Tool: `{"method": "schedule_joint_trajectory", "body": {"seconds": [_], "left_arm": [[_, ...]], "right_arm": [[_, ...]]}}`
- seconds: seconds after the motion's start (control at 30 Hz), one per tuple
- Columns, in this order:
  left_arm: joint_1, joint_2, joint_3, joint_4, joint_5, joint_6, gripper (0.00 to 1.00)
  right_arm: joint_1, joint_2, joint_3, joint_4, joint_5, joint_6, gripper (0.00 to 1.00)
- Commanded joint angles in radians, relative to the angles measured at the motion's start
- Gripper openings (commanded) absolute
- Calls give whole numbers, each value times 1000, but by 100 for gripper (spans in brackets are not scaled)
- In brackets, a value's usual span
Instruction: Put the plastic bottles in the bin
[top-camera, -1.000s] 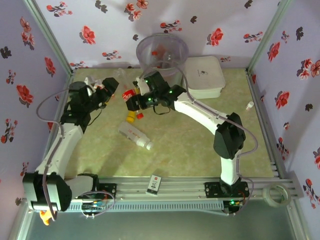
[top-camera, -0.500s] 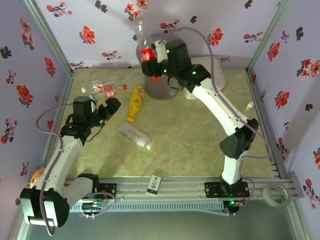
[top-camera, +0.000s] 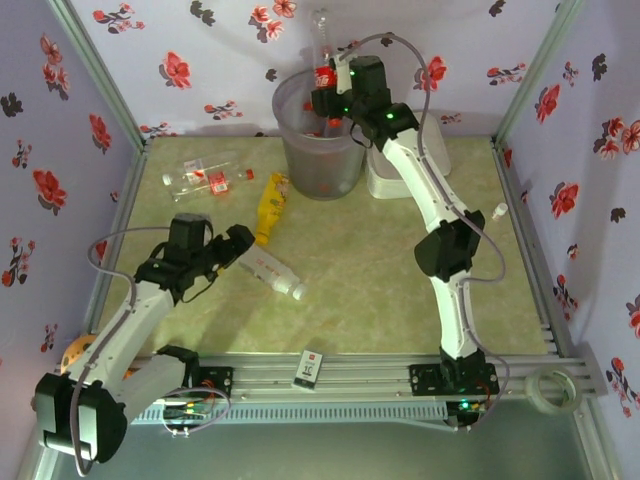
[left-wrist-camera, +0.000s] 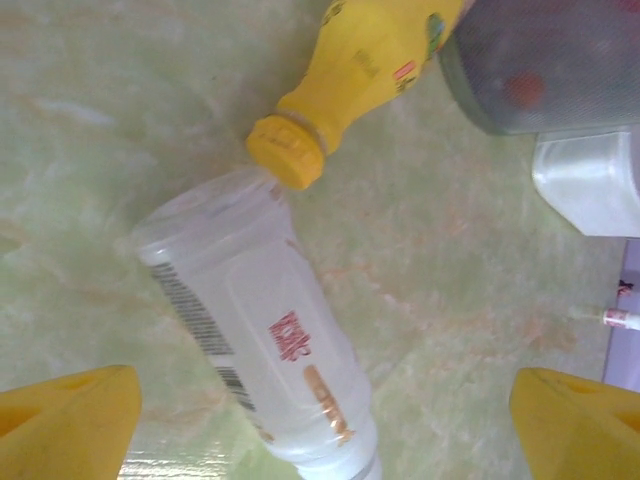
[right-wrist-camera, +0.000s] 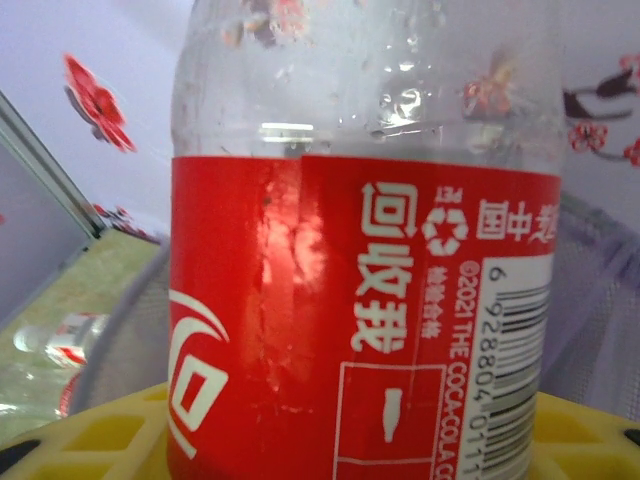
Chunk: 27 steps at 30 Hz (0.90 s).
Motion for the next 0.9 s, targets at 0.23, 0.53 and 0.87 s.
{"method": "schedule_joint_trajectory", "body": {"seconds": [0.23, 0.53, 0.87], "left_arm": [[-17, 33, -60, 68, -39, -43, 95], [-23, 95, -70, 132, -38, -55, 95], [-27, 116, -68, 146, -40, -48, 95]], "right_arm": [[-1, 69, 39, -58, -129, -35, 39], [-1, 62, -33, -75, -160, -65, 53], [-1, 57, -28, -67, -170, -67, 82]]}}
